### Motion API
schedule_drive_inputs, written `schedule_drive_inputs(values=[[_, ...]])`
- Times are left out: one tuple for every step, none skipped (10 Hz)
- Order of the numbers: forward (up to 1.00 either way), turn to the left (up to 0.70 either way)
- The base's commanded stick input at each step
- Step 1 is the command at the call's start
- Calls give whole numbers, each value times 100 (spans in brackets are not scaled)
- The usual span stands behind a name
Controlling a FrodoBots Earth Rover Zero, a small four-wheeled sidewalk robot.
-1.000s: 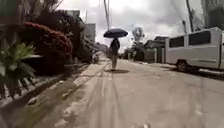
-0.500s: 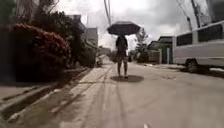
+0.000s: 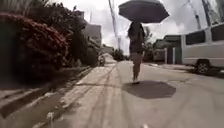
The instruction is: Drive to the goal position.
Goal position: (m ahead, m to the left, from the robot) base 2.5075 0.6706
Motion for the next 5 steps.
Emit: schedule_drive_inputs(values=[[100,18],[100,17],[100,15],[100,10],[100,6]])
